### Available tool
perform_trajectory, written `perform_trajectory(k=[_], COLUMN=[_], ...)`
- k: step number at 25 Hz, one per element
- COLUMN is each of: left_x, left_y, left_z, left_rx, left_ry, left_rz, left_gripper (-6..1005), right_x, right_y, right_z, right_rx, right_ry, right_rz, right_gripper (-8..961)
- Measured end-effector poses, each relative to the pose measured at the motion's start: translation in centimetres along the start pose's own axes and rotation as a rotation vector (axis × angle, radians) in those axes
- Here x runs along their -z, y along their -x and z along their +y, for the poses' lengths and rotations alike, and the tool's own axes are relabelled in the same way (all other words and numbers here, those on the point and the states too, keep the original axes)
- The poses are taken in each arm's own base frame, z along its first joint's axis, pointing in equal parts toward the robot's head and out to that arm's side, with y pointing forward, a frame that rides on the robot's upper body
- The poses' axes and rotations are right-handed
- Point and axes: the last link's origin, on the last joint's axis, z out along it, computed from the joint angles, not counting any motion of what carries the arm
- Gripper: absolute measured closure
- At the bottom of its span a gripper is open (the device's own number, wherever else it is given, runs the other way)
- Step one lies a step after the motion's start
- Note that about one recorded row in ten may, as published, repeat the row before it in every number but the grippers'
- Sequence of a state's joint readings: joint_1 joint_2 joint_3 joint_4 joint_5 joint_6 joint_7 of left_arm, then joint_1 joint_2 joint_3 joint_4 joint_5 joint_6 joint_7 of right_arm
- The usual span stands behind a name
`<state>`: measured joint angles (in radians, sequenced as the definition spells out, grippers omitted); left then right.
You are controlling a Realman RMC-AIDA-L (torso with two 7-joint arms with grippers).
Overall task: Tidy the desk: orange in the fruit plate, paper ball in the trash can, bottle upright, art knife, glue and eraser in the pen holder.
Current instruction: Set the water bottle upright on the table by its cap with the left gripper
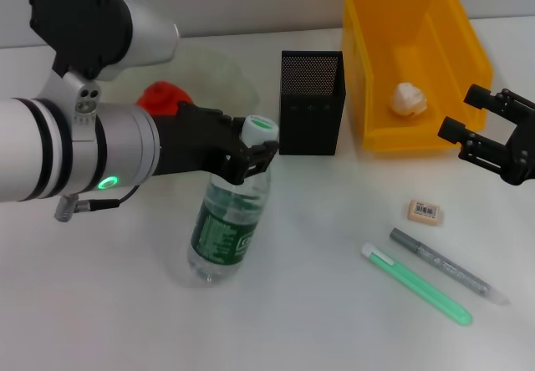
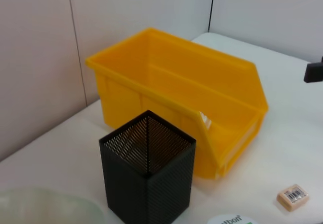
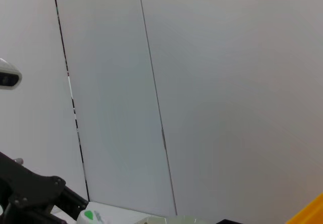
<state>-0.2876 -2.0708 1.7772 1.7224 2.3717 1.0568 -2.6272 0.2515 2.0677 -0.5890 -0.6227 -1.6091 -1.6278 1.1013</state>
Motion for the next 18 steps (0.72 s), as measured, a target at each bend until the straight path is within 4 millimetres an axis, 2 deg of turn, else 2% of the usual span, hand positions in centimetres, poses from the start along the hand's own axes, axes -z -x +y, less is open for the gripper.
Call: perform_trajectory(k=[10, 18], left_x=[0.57, 0.56], left_y=[-0.01, 0.21], left_z=[-0.02, -0.09], left_rx=[-0.018, -0.013], left_ry=[0.026, 0.025], left_rz=[0.081, 0.082], left_gripper=[563, 563], right_x=[0.00, -0.04], right_y=[0.00, 0.03], right_z=[0.00, 0.01], right_rx=[0.000, 0.000], right_ry=[0.000, 0.002], right_rz=[0.000, -0.001], right_gripper=[221, 221])
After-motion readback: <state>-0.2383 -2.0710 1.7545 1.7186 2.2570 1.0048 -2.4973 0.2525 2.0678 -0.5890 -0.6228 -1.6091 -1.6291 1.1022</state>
